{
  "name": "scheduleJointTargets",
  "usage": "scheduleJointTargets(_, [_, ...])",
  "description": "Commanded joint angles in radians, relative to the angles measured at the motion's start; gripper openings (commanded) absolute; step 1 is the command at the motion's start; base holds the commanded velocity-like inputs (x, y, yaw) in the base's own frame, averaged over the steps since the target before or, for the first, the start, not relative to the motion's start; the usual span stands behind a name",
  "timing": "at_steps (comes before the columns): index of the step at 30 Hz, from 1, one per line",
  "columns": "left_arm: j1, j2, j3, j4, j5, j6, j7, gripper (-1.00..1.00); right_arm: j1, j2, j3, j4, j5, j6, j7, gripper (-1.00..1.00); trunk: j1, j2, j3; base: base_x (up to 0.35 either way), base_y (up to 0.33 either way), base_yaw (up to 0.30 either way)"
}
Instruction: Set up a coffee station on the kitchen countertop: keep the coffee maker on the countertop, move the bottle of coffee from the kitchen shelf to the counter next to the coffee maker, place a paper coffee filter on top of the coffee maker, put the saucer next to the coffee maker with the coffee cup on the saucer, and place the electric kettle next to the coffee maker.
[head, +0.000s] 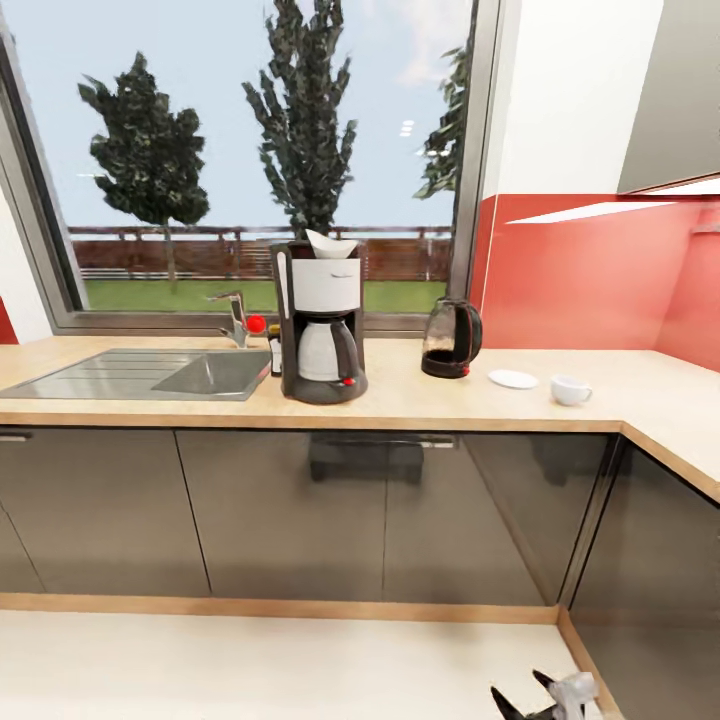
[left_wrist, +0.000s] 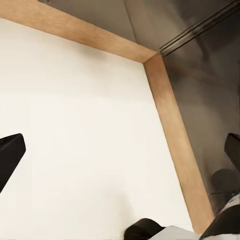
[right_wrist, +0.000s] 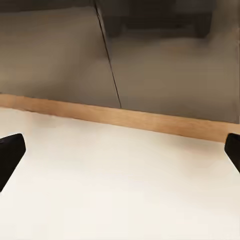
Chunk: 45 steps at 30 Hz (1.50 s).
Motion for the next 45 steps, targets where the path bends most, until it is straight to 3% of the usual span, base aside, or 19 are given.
scheduleJointTargets(1, [-0.001,0.0,-0.001,0.001,0.001,-0.004,0.004,1.0,-0.019,-0.01,0.008,-0.077,-0.006,-0.009,0.018,1.0,0.0,-0.001,-0.001,0.0,0.0,0.0])
scheduleJointTargets(3, [-0.001,0.0,0.0,0.001,0.001,-0.004,0.013,1.0,-0.056,-0.043,0.007,-0.162,-0.004,-0.009,0.031,1.0,0.0,-0.001,-0.001,0.0,0.0,0.0])
scheduleJointTargets(5, [-0.001,0.0,0.0,0.001,0.0,-0.004,0.02,1.0,-0.147,-0.132,0.008,-0.362,-0.005,0.022,0.038,1.0,0.0,-0.001,-0.001,0.0,0.0,0.0])
scheduleJointTargets(8, [-0.001,0.0,0.001,0.001,0.0,-0.004,0.021,1.0,-0.173,-0.204,0.007,-0.518,-0.003,0.051,0.02,1.0,0.0,-0.001,-0.001,0.0,0.0,0.0])
scheduleJointTargets(10, [-0.001,-0.001,0.001,0.001,0.0,-0.004,0.022,1.0,-0.195,-0.29,0.003,-0.71,0.004,0.083,-0.053,1.0,0.0,-0.001,-0.001,0.0,0.0,0.0])
scheduleJointTargets(11, [-0.001,-0.002,0.001,0.002,0.0,-0.004,0.023,1.0,-0.223,-0.336,-0.038,-0.829,0.021,0.128,-0.113,1.0,0.0,-0.001,-0.001,0.0,0.0,0.0])
scheduleJointTargets(15, [-0.001,-0.001,0.004,0.002,0.0,-0.004,0.023,1.0,-0.264,-0.364,-0.183,-0.909,0.037,0.277,-0.156,1.0,0.0,-0.001,-0.001,0.0,0.0,0.0])
scheduleJointTargets(16, [-0.001,0.0,0.005,0.002,0.0,-0.004,0.023,1.0,-0.28,-0.364,-0.324,-0.937,0.043,0.425,-0.17,1.0,0.0,-0.001,-0.001,0.0,0.0,0.0])
scheduleJointTargets(17, [-0.001,0.0,0.006,0.002,0.0,-0.004,0.023,1.0,-0.283,-0.361,-0.371,-0.943,0.044,0.471,-0.173,1.0,0.0,-0.001,-0.001,0.0,0.0,0.0])
scheduleJointTargets(18, [-0.001,0.0,0.006,0.003,0.0,-0.004,0.023,1.0,-0.294,-0.347,-0.504,-0.954,0.046,0.593,-0.179,1.0,0.0,-0.001,-0.001,0.0,0.0,0.0])
scheduleJointTargets(19, [-0.001,-0.001,0.006,0.003,0.0,-0.004,0.023,1.0,-0.306,-0.339,-0.582,-0.958,0.047,0.663,-0.181,1.0,0.0,-0.001,-0.001,0.0,0.0,0.0])
scheduleJointTargets(22, [-0.001,-0.001,0.007,0.002,0.0,-0.004,0.023,1.0,-0.381,-0.311,-0.704,-0.963,0.049,0.822,-0.19,1.0,0.0,-0.001,-0.001,0.0,0.0,0.0])
scheduleJointTargets(26, [-0.001,-0.001,0.007,0.002,0.0,-0.004,0.023,1.0,-0.492,-0.254,-0.746,-0.957,0.053,0.922,-0.258,1.0,0.0,-0.001,-0.001,0.0,0.0,0.0])
scheduleJointTargets(28, [-0.001,0.0,0.007,0.001,0.0,-0.004,0.023,1.0,-0.585,-0.164,-0.758,-0.951,0.056,0.96,-0.421,1.0,0.0,-0.001,-0.001,0.0,0.0,0.0])
scheduleJointTargets(32, [-0.001,0.0,0.007,0.002,0.0,-0.004,0.023,1.0,-0.688,-0.035,-0.763,-0.91,0.094,1.038,-0.644,1.0,0.0,-0.001,-0.001,0.0,0.0,0.0])
scheduleJointTargets(33, [-0.001,0.0,0.007,0.002,0.0,-0.004,0.023,1.0,-0.714,0.02,-0.765,-0.857,0.134,1.077,-0.692,1.0,0.0,-0.001,-0.001,0.0,0.0,0.0])
scheduleJointTargets(35, [-0.001,0.0,0.007,0.001,0.0,-0.004,0.023,1.0,-0.737,0.071,-0.765,-0.793,0.19,1.104,-0.723,1.0,0.0,-0.001,-0.001,0.005,0.0,0.0])
scheduleJointTargets(38, [-0.001,0.001,0.007,0.001,0.0,-0.004,0.023,1.0,-0.778,0.167,-0.766,-0.651,0.366,1.136,-0.755,1.0,0.0,-0.001,-0.001,0.124,-0.026,0.0])
scheduleJointTargets(45, [-0.001,0.002,0.007,0.002,0.0,-0.004,0.023,1.0,-0.796,0.241,-0.767,-0.504,0.5,1.144,-0.749,1.0,0.0,-0.001,-0.001,0.145,-0.045,0.0])
